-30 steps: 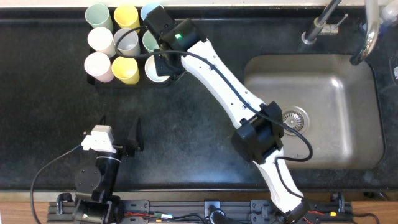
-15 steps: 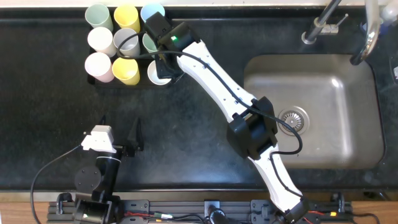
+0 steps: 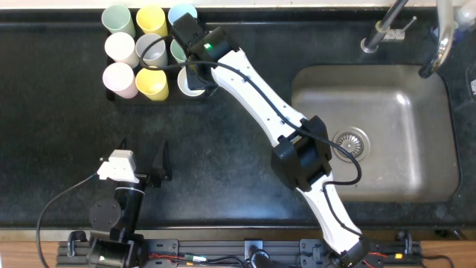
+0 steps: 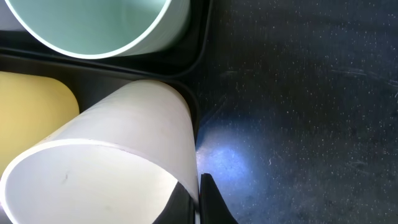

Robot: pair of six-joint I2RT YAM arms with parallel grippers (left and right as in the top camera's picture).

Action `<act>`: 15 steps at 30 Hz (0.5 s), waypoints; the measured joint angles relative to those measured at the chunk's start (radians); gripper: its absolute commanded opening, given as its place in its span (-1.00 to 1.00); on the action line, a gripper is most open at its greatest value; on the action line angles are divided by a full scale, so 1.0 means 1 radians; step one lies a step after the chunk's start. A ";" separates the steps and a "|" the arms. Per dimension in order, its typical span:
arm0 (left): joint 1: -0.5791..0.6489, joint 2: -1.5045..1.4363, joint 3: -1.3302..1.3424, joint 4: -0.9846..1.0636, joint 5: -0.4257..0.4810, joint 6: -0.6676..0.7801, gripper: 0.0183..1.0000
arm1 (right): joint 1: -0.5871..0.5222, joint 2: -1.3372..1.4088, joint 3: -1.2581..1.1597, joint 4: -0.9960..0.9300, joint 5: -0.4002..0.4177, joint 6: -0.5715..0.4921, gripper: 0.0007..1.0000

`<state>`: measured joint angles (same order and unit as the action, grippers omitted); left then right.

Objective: Store Cups

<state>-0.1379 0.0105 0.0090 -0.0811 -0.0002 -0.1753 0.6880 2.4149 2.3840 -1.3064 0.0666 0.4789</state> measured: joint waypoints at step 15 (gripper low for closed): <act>0.000 0.000 0.000 0.000 0.000 0.000 1.00 | 0.000 0.000 0.000 0.009 0.019 0.011 -0.44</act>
<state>-0.1379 0.0105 0.0090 -0.0811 -0.0002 -0.1753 0.6880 2.4149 2.3840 -1.2972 0.0856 0.4904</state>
